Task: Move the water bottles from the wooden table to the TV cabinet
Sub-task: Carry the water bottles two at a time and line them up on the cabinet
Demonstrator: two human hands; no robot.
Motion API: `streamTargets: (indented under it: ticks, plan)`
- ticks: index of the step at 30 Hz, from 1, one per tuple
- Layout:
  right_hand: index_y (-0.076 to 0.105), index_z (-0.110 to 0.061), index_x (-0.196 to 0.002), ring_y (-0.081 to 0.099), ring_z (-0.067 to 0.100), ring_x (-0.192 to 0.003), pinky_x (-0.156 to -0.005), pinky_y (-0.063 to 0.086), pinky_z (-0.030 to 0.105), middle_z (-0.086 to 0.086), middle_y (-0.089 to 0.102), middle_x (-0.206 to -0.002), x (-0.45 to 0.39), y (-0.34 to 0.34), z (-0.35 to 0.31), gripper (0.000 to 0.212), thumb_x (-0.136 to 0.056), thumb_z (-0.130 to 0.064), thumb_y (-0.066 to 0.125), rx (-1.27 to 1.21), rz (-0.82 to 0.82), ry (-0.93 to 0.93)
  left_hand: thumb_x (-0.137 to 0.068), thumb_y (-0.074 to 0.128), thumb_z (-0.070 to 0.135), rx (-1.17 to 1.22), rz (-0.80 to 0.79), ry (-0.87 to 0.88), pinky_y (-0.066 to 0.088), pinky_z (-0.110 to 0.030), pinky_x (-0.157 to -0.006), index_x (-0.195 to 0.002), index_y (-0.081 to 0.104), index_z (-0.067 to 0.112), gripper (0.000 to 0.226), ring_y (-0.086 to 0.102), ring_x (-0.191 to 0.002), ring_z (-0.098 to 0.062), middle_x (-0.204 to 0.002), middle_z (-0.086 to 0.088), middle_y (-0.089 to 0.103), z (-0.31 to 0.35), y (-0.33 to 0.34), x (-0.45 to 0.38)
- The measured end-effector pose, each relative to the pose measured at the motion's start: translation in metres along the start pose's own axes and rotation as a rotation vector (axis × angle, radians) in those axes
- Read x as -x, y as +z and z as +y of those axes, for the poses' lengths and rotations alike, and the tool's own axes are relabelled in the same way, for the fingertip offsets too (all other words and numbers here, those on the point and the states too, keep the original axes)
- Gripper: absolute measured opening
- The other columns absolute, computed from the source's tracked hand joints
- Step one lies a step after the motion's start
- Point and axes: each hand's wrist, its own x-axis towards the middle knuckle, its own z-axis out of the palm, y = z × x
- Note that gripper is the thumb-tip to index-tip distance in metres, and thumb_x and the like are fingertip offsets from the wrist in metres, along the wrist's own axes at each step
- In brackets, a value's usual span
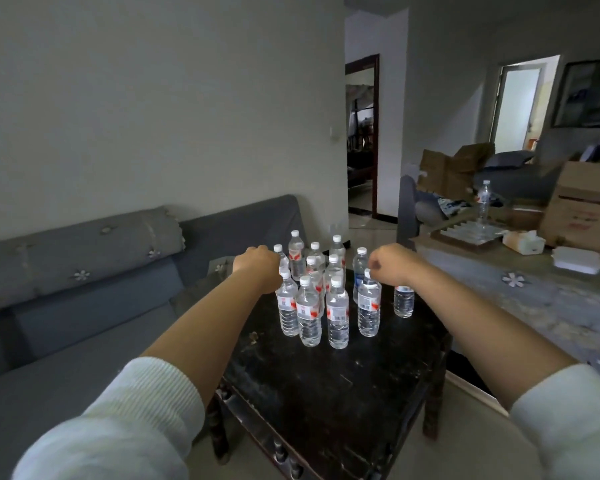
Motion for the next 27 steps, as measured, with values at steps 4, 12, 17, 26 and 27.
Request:
streamTargets:
  ticks: [4,12,17,26,27]
  plan:
    - [0.066,0.001,-0.103,0.058,0.029,-0.091,-0.069,0.037,0.027,0.018,0.065,-0.109,-0.063,0.025,0.008,0.026,-0.088,-0.013,0.051,-0.007,-0.046,-0.018,-0.093,0.049,0.025,0.03,-0.06,0.031,0.047,-0.04,-0.097,-0.127,0.053,0.009,0.038,0.051,-0.121,-0.031,-0.131,-0.013,0.053,0.005,0.027,-0.058]
    - [0.061,-0.003,-0.114,0.059,0.031,-0.105,-0.072,0.04,0.028,0.017,0.062,-0.116,-0.152,0.091,0.017,0.03,-0.087,-0.014,0.052,-0.028,-0.167,0.011,-0.094,0.048,0.024,0.076,-0.21,0.132,0.046,-0.038,-0.095,-0.131,0.048,0.01,0.039,0.052,-0.122,-0.029,-0.135,-0.011,0.051,0.007,0.087,-0.153]
    - [0.025,-0.013,-0.146,0.047,0.032,-0.125,-0.102,0.043,0.038,0.017,0.04,-0.142,-0.193,0.12,0.012,0.062,-0.091,-0.02,0.053,-0.084,-0.171,0.099,-0.094,0.05,0.031,0.15,-0.297,0.259,0.043,-0.04,-0.1,-0.142,0.033,0.014,0.053,0.046,-0.128,-0.032,-0.142,-0.013,0.043,0.011,0.124,-0.205]
    - [0.045,-0.01,-0.132,0.05,0.03,-0.12,-0.093,0.041,0.031,0.016,0.052,-0.133,-0.242,0.158,0.003,0.041,-0.093,-0.021,0.051,-0.107,-0.249,0.29,-0.097,0.046,0.03,0.227,-0.444,0.528,0.04,-0.042,-0.105,-0.15,0.018,0.018,0.061,0.042,-0.133,-0.033,-0.149,-0.017,0.035,0.003,0.179,-0.276]
    - [0.046,-0.01,-0.131,0.051,0.03,-0.119,-0.09,0.041,0.031,0.017,0.052,-0.132,-0.245,0.162,0.002,0.04,-0.093,-0.022,0.052,-0.091,-0.243,0.308,-0.097,0.045,0.03,0.238,-0.446,0.546,0.041,-0.042,-0.103,-0.149,0.021,0.016,0.058,0.045,-0.13,-0.034,-0.145,-0.018,0.039,0.002,0.184,-0.282]
